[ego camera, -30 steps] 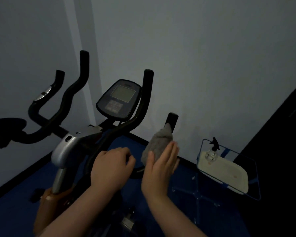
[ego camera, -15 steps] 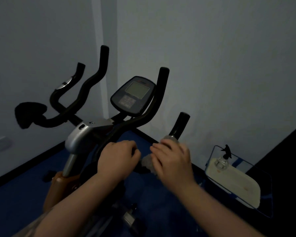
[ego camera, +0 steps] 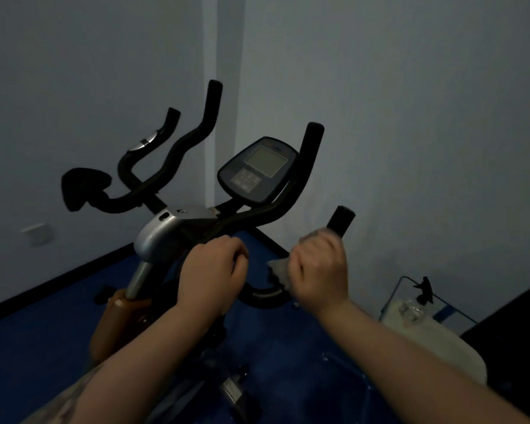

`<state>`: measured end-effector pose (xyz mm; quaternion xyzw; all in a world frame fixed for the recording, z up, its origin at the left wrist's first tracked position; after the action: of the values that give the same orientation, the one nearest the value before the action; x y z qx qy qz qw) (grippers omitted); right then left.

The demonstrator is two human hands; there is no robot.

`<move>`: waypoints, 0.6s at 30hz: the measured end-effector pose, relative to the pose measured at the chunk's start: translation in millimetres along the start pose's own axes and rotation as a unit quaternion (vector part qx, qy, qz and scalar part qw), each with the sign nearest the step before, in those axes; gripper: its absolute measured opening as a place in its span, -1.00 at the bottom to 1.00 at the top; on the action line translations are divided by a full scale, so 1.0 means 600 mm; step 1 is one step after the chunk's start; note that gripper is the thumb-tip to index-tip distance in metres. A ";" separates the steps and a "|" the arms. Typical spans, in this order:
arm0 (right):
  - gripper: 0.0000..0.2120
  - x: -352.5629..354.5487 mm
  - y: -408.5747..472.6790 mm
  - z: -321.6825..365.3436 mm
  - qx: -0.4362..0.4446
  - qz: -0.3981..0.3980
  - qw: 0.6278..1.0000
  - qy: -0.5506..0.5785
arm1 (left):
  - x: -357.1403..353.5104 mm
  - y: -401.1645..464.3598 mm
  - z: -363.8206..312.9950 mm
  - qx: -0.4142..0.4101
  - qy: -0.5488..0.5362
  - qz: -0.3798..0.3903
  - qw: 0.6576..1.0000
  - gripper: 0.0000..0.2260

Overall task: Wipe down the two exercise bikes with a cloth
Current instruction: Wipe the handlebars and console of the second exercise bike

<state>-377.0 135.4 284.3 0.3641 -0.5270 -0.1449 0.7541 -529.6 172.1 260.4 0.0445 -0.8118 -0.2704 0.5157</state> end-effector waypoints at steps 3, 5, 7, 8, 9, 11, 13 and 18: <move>-0.71 -0.061 -0.031 0.071 0.023 0.107 0.993 -0.038 | 0.023 -0.006 -0.001 0.001 -0.035 -0.051 0.998 -0.88; -0.69 -0.062 -0.037 0.085 0.084 0.162 0.982 -0.055 | 0.032 -0.015 0.003 0.001 -0.031 -0.064 0.997 -0.89; -0.72 -0.053 -0.049 0.075 0.152 0.240 0.958 -0.042 | 0.038 -0.032 0.024 0.004 0.033 -0.070 0.997 -0.87; -0.70 -0.050 -0.055 0.065 0.171 0.274 0.945 -0.045 | 0.041 -0.045 0.038 0.010 0.069 -0.073 0.995 -0.85; -0.68 -0.049 -0.058 0.059 0.173 0.293 0.939 -0.054 | 0.043 -0.058 0.055 0.028 0.090 -0.077 0.993 -0.82; -0.68 -0.073 -0.059 0.070 0.149 0.331 0.928 -0.086 | 0.043 -0.081 0.091 0.096 0.081 -0.081 0.989 -0.79; -0.74 -0.138 -0.066 0.100 0.144 0.417 0.887 -0.138 | 0.041 -0.092 0.116 0.162 0.039 -0.092 0.982 -0.78; -0.71 -0.206 -0.010 0.128 0.066 0.479 0.874 -0.052 | 0.042 -0.096 0.120 0.175 0.013 -0.119 0.977 -0.81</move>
<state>-494.8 175.4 208.8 0.1074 -0.6839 0.2503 0.6769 -615.3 142.9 229.6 0.2341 -0.8287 -0.1826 0.4745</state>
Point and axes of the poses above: each hand's wrist, its own y-axis towards the middle knuckle, its own x-axis out of the back of the hand, z = x × y, the point moved 10 cm from there along y, towards the middle knuckle, and after that the axes turned 9 degrees about y, right-handed, at the moved point
